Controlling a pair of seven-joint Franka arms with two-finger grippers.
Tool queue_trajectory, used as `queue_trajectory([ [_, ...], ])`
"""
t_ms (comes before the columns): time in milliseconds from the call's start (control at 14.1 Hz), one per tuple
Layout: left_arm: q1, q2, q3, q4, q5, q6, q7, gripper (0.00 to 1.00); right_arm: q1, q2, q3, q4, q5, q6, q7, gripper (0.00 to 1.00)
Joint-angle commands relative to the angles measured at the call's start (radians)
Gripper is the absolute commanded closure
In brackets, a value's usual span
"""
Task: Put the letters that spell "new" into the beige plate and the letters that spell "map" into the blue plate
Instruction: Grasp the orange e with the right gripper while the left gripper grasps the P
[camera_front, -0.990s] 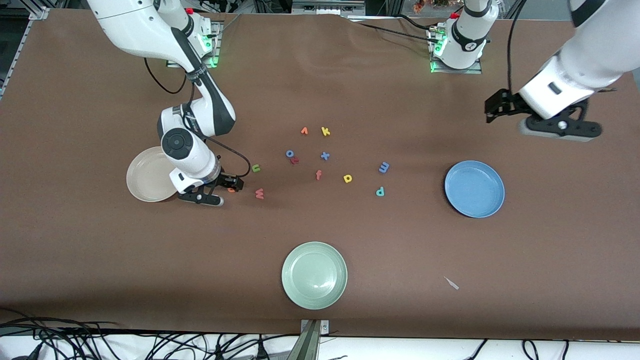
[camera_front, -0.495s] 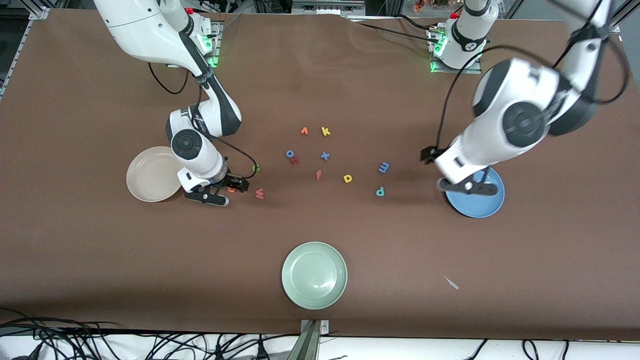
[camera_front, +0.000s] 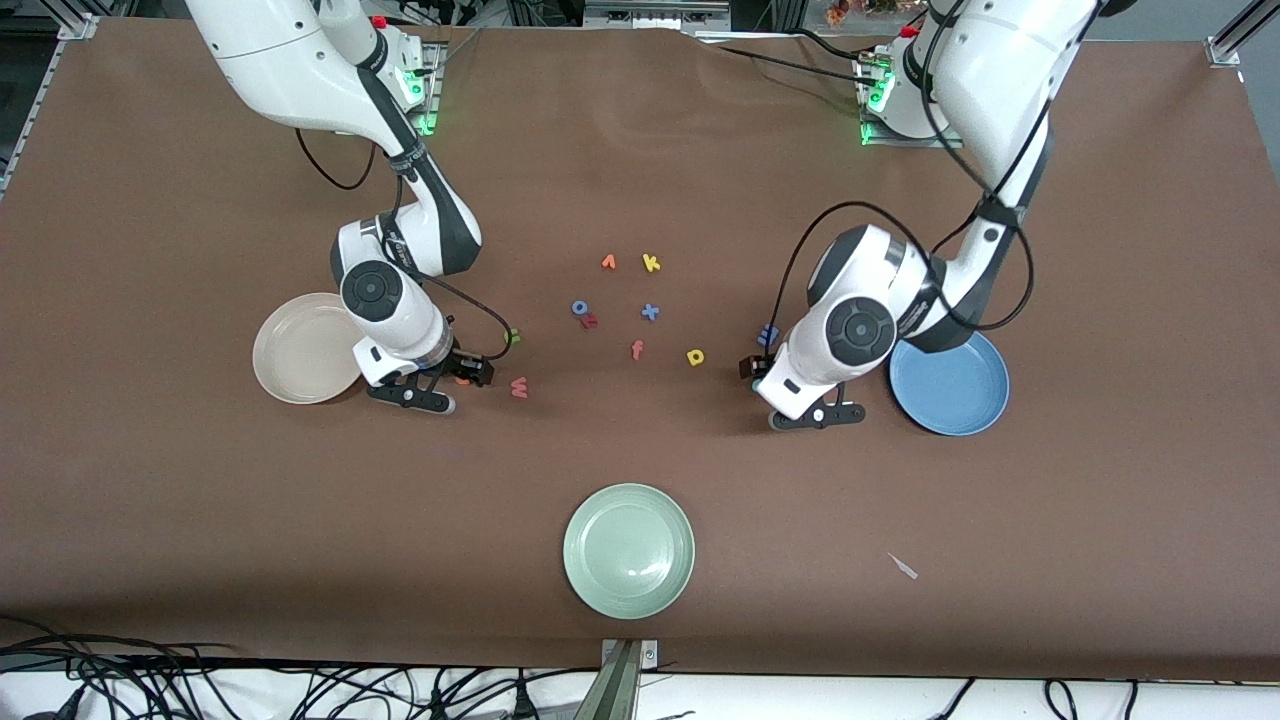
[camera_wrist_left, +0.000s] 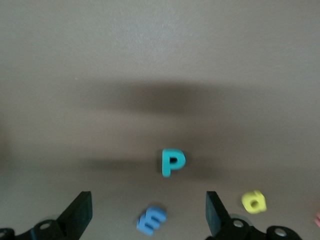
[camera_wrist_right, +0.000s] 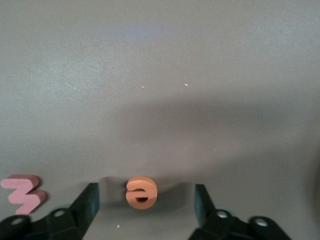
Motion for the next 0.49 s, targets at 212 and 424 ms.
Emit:
queue_trajectory([
  [212, -0.046, 0.058, 0.008, 0.021, 0.077, 0.086, -0.022, 0.05, -0.001, 0.026, 0.003, -0.002, 0.013, 0.045, 0.006, 0.29],
  [424, -0.056, 0.091, 0.008, 0.014, 0.082, 0.143, -0.023, 0.10, -0.001, 0.026, 0.003, -0.002, 0.013, 0.043, 0.006, 0.42],
])
